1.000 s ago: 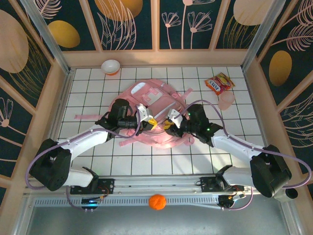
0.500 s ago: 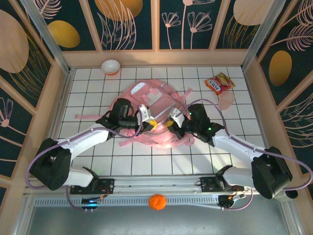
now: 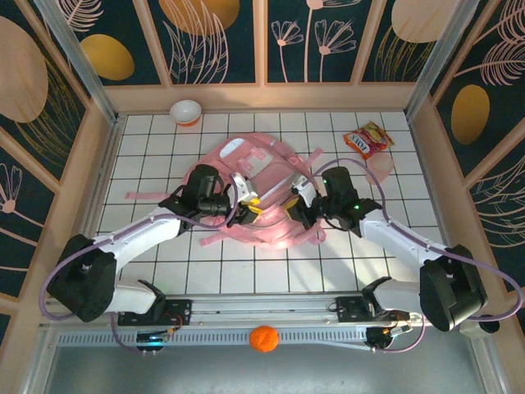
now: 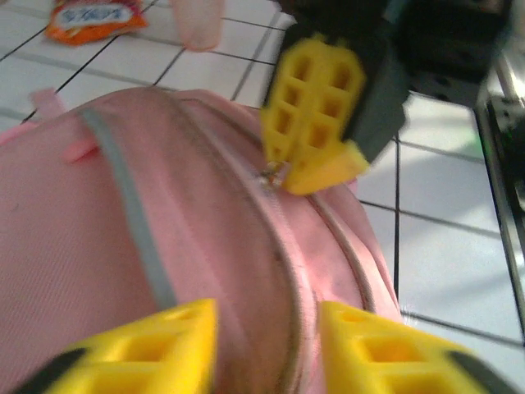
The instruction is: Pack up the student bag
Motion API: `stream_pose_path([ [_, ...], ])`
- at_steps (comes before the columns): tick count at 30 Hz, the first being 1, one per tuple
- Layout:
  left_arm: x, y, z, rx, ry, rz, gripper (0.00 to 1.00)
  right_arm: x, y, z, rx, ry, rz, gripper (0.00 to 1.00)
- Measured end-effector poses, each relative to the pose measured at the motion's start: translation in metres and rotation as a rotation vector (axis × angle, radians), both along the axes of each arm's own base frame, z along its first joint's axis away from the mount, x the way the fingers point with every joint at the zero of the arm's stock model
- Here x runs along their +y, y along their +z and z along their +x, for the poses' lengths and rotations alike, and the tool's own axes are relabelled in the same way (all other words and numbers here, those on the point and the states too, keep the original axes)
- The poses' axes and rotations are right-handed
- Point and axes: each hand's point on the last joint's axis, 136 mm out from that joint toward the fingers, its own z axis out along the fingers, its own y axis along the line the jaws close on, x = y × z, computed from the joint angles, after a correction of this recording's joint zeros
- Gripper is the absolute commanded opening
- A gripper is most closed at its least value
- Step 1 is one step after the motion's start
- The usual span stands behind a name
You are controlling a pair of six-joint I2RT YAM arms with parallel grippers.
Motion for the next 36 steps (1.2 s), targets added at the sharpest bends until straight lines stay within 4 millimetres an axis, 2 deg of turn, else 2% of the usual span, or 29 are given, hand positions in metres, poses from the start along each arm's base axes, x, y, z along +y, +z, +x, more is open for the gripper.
stream_pose_path([
  [3,0.009,0.006,0.012,0.143,0.187,-0.03,0.55,0.003,-0.001,-0.004,0.025,0.0,0.002,0.0],
  [7,0.033,0.02,0.021,0.401,0.509,-0.126,0.62,0.005,-0.003,-0.007,0.047,-0.01,0.0,0.0],
  [10,0.048,0.024,0.015,0.622,0.681,-0.253,0.61,0.008,-0.003,-0.009,0.053,-0.011,-0.002,0.0],
  [13,0.053,0.011,0.004,0.851,0.805,-0.33,0.61,0.008,-0.004,-0.01,0.058,-0.018,-0.006,0.0],
  [16,0.048,-0.001,-0.007,1.017,0.889,-0.358,0.6,0.01,-0.004,-0.01,0.06,-0.022,-0.009,0.0],
  [22,0.028,-0.003,-0.024,1.258,0.967,-0.419,0.58,0.011,-0.005,-0.011,0.059,-0.021,-0.013,0.0],
  [31,0.022,-0.006,-0.021,1.459,1.101,-0.507,0.59,0.012,-0.005,-0.013,0.056,-0.013,-0.014,0.0],
  [36,0.011,-0.023,-0.023,1.559,1.158,-0.487,0.59,0.013,-0.005,-0.014,0.056,-0.01,-0.014,0.0],
])
